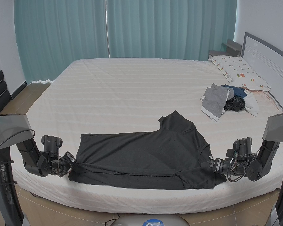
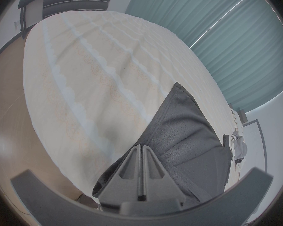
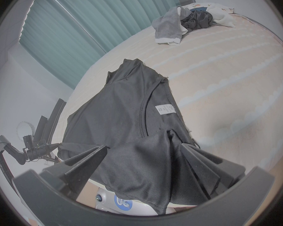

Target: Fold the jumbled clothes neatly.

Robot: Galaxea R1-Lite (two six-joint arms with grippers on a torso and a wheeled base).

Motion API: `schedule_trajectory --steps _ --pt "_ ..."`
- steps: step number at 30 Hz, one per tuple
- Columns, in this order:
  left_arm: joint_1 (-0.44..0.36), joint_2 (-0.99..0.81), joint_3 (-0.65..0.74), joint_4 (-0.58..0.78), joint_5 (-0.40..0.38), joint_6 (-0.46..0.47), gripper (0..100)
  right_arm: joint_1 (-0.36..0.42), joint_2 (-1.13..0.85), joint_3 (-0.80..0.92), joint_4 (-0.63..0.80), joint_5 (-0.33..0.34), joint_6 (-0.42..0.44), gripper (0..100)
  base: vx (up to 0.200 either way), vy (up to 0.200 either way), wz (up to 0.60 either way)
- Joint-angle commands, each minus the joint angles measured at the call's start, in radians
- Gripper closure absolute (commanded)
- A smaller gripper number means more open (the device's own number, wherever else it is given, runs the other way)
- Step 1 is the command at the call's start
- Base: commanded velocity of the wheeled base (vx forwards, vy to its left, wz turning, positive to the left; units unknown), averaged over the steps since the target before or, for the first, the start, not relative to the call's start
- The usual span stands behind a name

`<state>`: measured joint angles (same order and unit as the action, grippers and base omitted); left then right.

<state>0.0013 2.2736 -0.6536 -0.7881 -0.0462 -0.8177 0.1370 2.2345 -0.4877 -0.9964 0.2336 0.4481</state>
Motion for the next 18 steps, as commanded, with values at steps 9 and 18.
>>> schedule_trajectory --steps 9,18 --pt "0.000 0.004 0.000 0.000 0.000 0.000 100 0.039 0.043 -0.006 -0.001 -0.002 0.003 0 0.000 0.000 0.00" --pt "0.000 0.004 -0.001 0.000 0.000 0.000 100 0.038 0.068 -0.025 -0.002 -0.016 0.000 100 0.000 0.000 0.00"
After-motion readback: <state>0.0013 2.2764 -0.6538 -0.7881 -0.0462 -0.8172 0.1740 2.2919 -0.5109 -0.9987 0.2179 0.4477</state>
